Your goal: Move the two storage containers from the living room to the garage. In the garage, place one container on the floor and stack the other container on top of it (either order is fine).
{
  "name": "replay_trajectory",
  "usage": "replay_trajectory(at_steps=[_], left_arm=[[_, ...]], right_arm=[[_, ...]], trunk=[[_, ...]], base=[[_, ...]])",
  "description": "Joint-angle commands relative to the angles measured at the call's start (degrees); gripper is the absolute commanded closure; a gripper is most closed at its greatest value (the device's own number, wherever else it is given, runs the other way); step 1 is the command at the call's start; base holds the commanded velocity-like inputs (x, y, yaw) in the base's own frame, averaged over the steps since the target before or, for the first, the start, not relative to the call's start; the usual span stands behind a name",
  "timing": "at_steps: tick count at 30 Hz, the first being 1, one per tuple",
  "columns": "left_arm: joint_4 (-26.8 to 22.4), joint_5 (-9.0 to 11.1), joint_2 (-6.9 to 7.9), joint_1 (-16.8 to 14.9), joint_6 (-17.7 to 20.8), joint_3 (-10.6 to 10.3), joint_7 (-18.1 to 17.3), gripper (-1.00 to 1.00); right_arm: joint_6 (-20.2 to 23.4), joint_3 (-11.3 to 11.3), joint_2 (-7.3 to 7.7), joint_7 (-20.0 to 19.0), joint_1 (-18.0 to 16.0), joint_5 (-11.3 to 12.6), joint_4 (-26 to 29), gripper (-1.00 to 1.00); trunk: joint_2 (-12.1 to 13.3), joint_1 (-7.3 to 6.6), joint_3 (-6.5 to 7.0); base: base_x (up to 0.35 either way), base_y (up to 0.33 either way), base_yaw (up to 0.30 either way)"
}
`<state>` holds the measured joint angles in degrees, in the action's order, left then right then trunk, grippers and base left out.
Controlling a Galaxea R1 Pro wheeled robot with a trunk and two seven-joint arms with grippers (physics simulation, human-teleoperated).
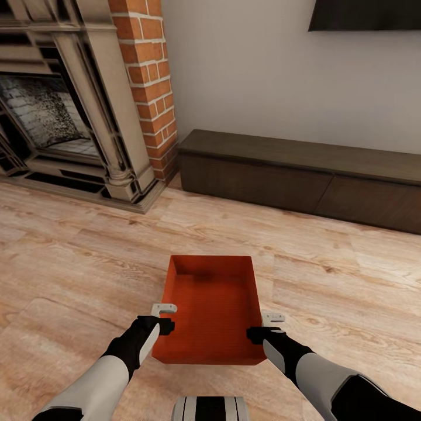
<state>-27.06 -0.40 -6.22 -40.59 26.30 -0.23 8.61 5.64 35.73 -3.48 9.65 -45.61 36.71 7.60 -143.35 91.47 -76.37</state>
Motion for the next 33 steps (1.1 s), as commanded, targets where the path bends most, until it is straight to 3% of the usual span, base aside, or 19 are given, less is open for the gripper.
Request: replay_trajectory(at_steps=[1,13,22,23,33], left_arm=[[-0.10,-0.04,-0.02,-0.01,0.32,-0.03,0.18,-1.00],[-0.10,-0.04,-0.24,-0.01,0.33,-0.06,0.65,-1.00],[0.02,-0.04,-0.36,-0.01,0.26,-0.03,3.46,-1.00],[0.06,-0.02,-0.37,-0.01,0.27,-0.01,3.58,1.00],[0.12,0.49,-0.23,-0.01,0.49,0.37,3.30,1.00]], right_arm=[[0.33,0.31,0.05,0.37,0.26,0.38,0.22,-1.00],[0.34,0.31,0.05,0.37,0.26,0.38,0.20,-1.00],[0.33,0.31,0.06,0.37,0.26,0.38,0.22,-1.00],[0.33,0.31,0.06,0.37,0.26,0.38,0.22,1.00],[0.33,0.31,0.14,0.37,0.26,0.45,0.22,1.00]], trunk=[[0.01,0.40,-0.05],[0.01,0.40,-0.05],[0.01,0.40,-0.05],[0.01,0.40,-0.05],[0.01,0.40,-0.05]], base=[[0.000,0.000,0.000],[0.000,0.000,0.000],[0.000,0.000,0.000],[0.000,0.000,0.000],[0.000,0.000,0.000]])
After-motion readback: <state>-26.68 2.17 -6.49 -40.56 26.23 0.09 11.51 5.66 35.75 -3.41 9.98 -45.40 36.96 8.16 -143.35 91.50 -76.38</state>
